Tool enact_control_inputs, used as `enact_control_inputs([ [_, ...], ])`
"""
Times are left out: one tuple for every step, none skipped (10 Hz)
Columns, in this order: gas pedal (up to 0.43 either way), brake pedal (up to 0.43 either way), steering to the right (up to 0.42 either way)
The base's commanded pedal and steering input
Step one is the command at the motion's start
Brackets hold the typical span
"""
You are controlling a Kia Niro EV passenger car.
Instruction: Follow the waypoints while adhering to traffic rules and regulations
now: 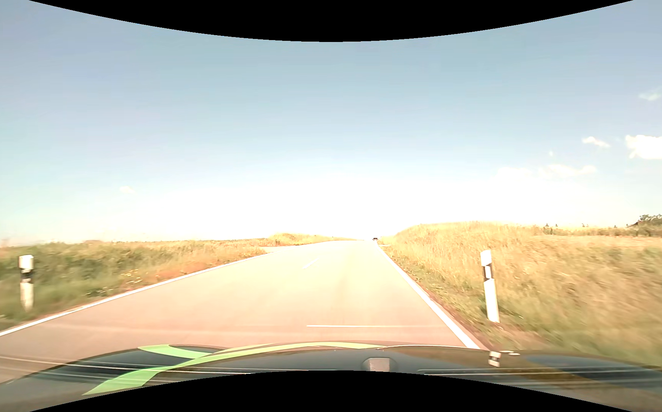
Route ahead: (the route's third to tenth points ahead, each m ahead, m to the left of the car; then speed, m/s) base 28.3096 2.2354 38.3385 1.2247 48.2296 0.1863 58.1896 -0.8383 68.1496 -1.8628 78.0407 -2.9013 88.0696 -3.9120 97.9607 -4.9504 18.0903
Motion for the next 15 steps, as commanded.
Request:
enact_control_inputs([
  [0.35, 0.0, 0.005],
  [0.339, 0.0, 0.007],
  [0.331, 0.0, 0.008],
  [0.319, 0.0, 0.007],
  [0.268, 0.0, 0.008],
  [0.26, 0.0, 0.008],
  [0.26, 0.0, 0.008],
  [0.268, 0.0, 0.008],
  [0.268, 0.0, 0.008],
  [0.268, 0.0, 0.008],
  [0.268, 0.0, 0.008],
  [0.268, 0.0, 0.008],
  [0.28, 0.0, 0.008],
  [0.287, 0.0, 0.008],
  [0.311, 0.0, 0.008],
])
